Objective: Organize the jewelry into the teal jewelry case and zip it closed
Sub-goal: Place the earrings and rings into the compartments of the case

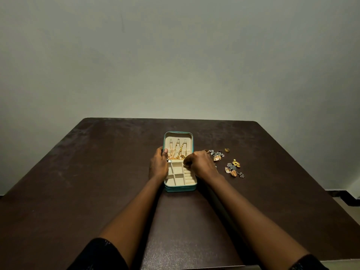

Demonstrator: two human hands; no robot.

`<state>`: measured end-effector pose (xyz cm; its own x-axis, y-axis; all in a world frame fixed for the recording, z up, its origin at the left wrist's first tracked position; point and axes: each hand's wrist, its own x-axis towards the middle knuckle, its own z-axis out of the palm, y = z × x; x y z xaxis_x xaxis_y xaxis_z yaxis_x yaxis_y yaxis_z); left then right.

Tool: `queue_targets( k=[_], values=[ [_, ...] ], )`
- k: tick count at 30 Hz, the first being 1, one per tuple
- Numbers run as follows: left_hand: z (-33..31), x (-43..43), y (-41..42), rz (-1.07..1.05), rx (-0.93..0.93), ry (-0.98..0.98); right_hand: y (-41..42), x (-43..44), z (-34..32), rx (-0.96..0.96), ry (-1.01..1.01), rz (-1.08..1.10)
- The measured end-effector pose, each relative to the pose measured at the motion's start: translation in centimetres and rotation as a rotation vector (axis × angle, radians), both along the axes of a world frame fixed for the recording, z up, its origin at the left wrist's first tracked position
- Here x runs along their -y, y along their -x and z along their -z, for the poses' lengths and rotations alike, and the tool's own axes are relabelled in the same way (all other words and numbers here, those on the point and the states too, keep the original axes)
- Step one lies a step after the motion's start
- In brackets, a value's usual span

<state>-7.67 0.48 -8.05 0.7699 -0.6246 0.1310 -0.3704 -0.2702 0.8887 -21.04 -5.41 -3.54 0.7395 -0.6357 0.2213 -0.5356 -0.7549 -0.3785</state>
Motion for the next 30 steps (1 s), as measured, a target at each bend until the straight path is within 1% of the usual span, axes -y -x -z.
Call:
queue_targets(
  k=[10, 17, 21, 23, 27, 30],
  values=[
    [-0.3, 0.0, 0.2, -0.005, 0.005, -0.011, 0.1, 0.4, 0.1, -0.011, -0.034, 0.009],
    [-0.5, -0.4, 0.3, 0.003, 0.007, -0.002, 0.2, 0.4, 0.2, -0.017, 0.007, 0.029],
    [-0.4, -0.2, 0.3, -0.005, 0.003, -0.018, 0.3, 0.6, 0.2, 0.005, -0.057, 0.033],
    [-0.2, -0.2, 0.2, -0.009, 0.002, -0.022, 0.7, 1.0, -0.2, 0.066, -0.122, 0.067],
    [-0.2, -0.1, 0.2, -0.015, 0.01, -0.023, 2.2, 2.4, -1.3, 0.282, -0.263, 0.284],
    [-0.1, 0.0, 0.2, -0.015, 0.004, -0.009, 3.3, 3.9, -1.7, 0.394, -0.335, 0.399]
  ],
)
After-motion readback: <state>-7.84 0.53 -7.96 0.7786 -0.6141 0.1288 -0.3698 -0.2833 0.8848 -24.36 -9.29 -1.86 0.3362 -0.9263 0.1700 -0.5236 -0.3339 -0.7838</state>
